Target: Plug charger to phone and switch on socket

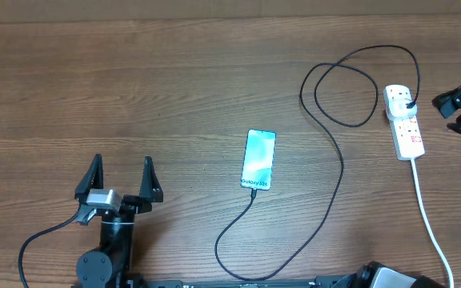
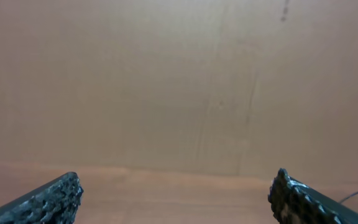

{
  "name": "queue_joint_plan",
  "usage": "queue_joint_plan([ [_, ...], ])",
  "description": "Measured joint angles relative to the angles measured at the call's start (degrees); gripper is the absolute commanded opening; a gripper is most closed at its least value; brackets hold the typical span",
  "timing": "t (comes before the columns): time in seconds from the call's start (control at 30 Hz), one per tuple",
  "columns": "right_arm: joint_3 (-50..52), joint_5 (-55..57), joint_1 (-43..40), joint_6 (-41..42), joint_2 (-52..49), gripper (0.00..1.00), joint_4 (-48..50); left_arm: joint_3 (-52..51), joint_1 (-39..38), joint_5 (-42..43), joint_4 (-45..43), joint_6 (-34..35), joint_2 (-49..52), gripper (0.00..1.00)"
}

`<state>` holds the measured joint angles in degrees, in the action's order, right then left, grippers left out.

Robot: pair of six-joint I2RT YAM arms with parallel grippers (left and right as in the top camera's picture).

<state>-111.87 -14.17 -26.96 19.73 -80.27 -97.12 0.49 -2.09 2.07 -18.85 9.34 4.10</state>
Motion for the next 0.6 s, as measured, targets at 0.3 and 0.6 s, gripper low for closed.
queue_joint_plan([
  [0.3,0.0,0.0,0.0,0.0,0.0,1.00,0.0,0.0,0.9,-1.7,12.8,1.3,-2.9,1.00],
  [0.6,0.0,0.0,0.0,0.0,0.0,1.00,0.0,0.0,1.4,-2.6,23.3,0.7,-3.4,1.00],
])
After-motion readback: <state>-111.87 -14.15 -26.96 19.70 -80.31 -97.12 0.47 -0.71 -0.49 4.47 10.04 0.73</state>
